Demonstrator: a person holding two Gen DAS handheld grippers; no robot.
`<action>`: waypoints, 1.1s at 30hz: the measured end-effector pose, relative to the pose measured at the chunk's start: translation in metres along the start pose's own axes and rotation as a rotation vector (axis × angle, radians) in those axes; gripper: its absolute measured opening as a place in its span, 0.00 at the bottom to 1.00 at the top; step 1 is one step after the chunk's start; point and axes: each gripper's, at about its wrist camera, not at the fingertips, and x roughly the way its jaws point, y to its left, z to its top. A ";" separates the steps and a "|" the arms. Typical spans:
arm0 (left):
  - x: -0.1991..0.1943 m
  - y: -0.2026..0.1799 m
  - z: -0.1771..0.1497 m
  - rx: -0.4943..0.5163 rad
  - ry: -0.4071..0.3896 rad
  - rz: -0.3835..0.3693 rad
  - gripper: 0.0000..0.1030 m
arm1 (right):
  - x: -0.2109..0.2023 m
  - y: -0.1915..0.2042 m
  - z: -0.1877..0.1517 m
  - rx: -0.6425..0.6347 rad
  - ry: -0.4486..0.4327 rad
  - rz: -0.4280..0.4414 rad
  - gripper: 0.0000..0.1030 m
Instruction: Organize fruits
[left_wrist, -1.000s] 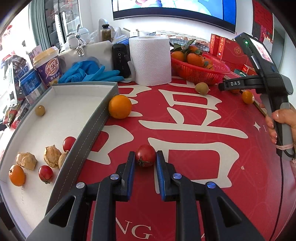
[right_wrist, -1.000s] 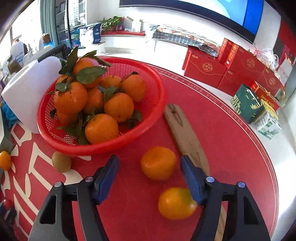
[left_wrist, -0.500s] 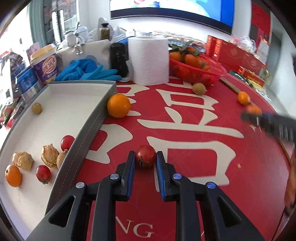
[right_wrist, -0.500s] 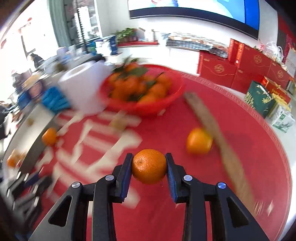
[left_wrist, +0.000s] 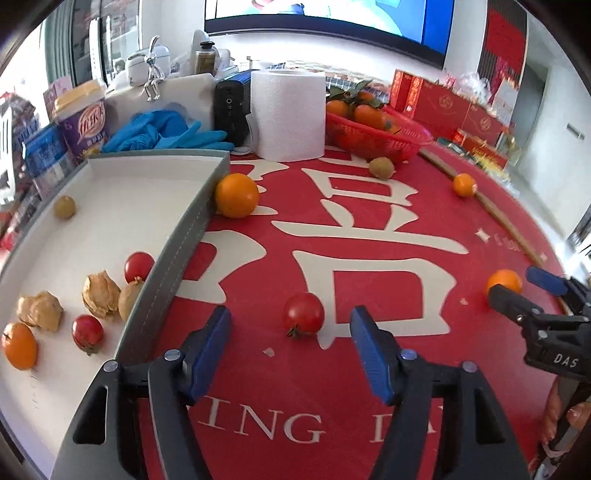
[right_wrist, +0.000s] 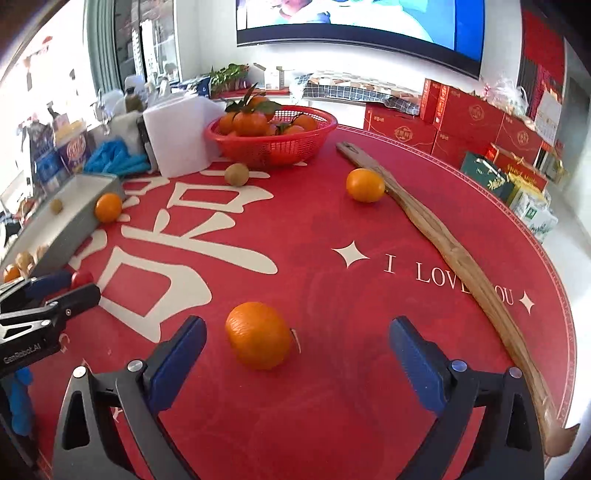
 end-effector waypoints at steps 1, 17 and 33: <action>0.002 -0.004 0.001 0.013 0.004 0.018 0.68 | 0.004 0.000 0.000 0.001 0.015 -0.007 0.96; 0.018 -0.015 0.007 -0.004 0.050 0.053 1.00 | 0.023 0.006 0.003 0.016 0.080 -0.040 0.99; 0.018 -0.015 0.006 -0.002 0.048 0.056 1.00 | 0.023 0.006 0.003 0.017 0.079 -0.039 0.99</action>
